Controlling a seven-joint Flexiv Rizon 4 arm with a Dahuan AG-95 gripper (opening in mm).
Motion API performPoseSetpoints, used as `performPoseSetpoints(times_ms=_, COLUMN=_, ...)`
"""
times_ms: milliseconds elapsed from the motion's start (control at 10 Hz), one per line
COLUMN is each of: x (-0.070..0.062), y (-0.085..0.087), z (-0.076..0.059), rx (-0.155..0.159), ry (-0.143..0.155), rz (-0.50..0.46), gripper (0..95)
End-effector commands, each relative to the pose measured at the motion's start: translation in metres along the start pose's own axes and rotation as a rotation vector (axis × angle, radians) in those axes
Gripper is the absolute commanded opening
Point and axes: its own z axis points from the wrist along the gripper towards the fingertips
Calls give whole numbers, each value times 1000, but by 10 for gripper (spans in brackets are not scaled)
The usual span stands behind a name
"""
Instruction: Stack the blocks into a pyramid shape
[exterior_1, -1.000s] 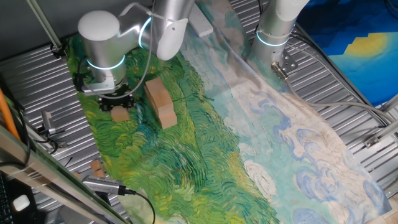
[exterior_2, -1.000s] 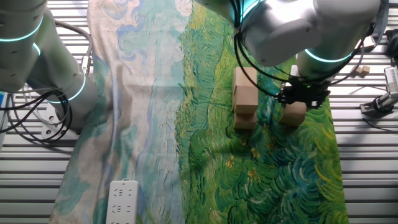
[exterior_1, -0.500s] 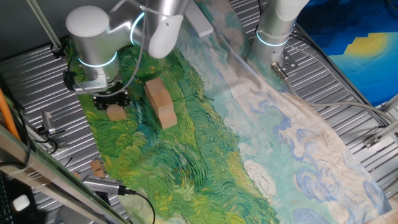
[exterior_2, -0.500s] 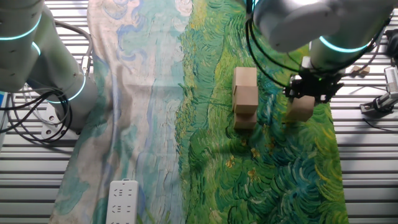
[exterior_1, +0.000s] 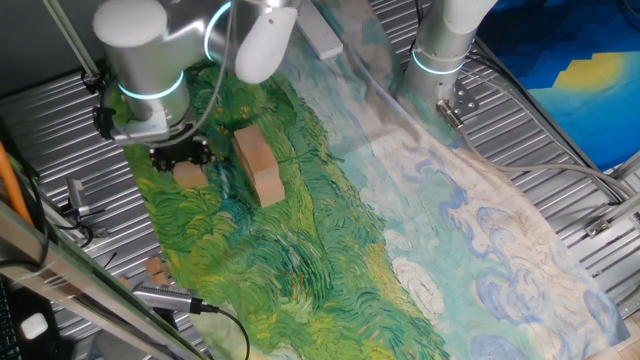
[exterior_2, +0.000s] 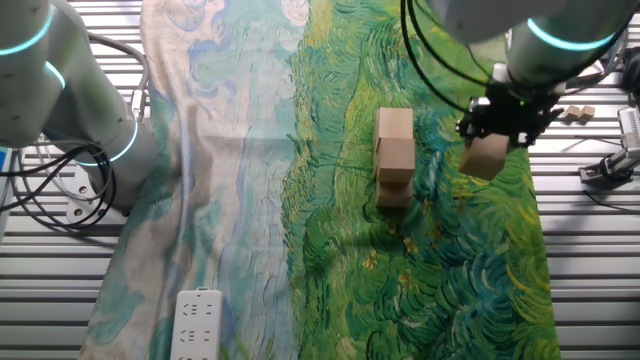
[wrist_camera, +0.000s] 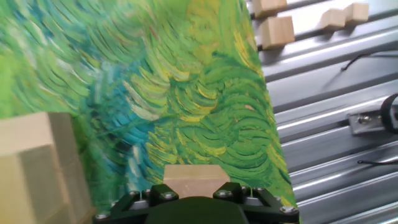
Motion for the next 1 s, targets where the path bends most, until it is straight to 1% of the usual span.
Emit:
performPoseSetpoints(times_ms=100, x=0, y=21, z=-23, rx=-4, ry=0, rz=-10, gripper=0)
performPoseSetpoints(times_ms=200, x=0, y=28, z=-30, rx=-3, ry=2, rz=-15, gripper=0)
performPoseSetpoints(times_ms=300, x=1, y=43, z=-42, rx=-2, ry=8, rz=-24, gripper=0)
performPoseSetpoints(times_ms=500, x=5, y=59, z=-53, rx=-4, ry=3, rz=-42, gripper=0)
performPoseSetpoints(times_ms=700, x=7, y=77, z=-62, rx=-9, ry=-23, rz=-53, gripper=0)
performPoseSetpoints(times_ms=900, x=7, y=94, z=-67, rx=1, ry=-33, rz=-66, gripper=0)
performPoseSetpoints(times_ms=1000, x=7, y=101, z=-66, rx=3, ry=-53, rz=-75, gripper=0)
